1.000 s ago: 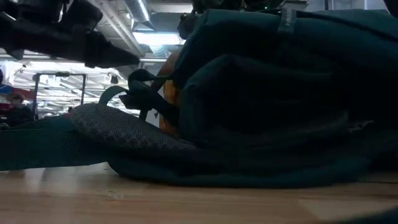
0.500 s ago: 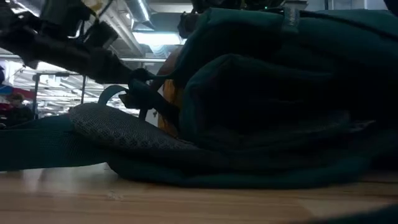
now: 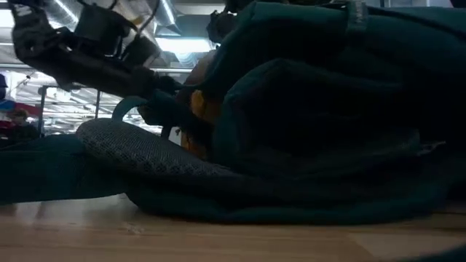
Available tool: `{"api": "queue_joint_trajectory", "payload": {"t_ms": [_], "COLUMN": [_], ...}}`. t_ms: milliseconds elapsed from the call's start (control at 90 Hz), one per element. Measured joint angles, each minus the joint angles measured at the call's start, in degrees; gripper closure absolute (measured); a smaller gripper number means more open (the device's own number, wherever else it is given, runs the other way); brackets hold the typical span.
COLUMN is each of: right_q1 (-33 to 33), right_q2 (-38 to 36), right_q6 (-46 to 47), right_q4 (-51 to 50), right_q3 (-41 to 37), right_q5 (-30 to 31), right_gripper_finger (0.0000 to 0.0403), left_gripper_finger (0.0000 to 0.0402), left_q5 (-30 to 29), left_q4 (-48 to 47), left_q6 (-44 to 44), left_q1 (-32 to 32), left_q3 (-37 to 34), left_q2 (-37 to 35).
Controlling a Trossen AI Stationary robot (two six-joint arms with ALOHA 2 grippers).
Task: Unpack backpack
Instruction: Open the brown backpack
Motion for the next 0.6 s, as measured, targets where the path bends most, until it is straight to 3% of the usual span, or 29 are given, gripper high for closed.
{"api": "queue_joint_trajectory", "payload": {"t_ms": [300, 456, 600], "right_q1": [0.00, 0.00, 0.09], "right_q2": [0.00, 0.00, -0.15], "right_q6": [0.00, -0.36, -1.77], "right_q4": [-0.41, -2.25, -7.02], "right_q3": [0.00, 0.00, 0.11], "right_q5": [0.00, 0.00, -0.02], "right_gripper_finger": [0.0400, 0.0382, 0.0335], "left_gripper_finger": [0.0136, 0.0204, 0.0301], "left_q5": [-1.13, -2.01, -2.49], "left_q4": [-0.38, -2.83, -5.75], "left_q6": [1.49, 2.59, 2.74], "left_q1": [-0.05, -0.02, -0.02], "left_q3": [2.24, 2.28, 2.28], "left_q2": [3.02, 2.89, 2.89]}}
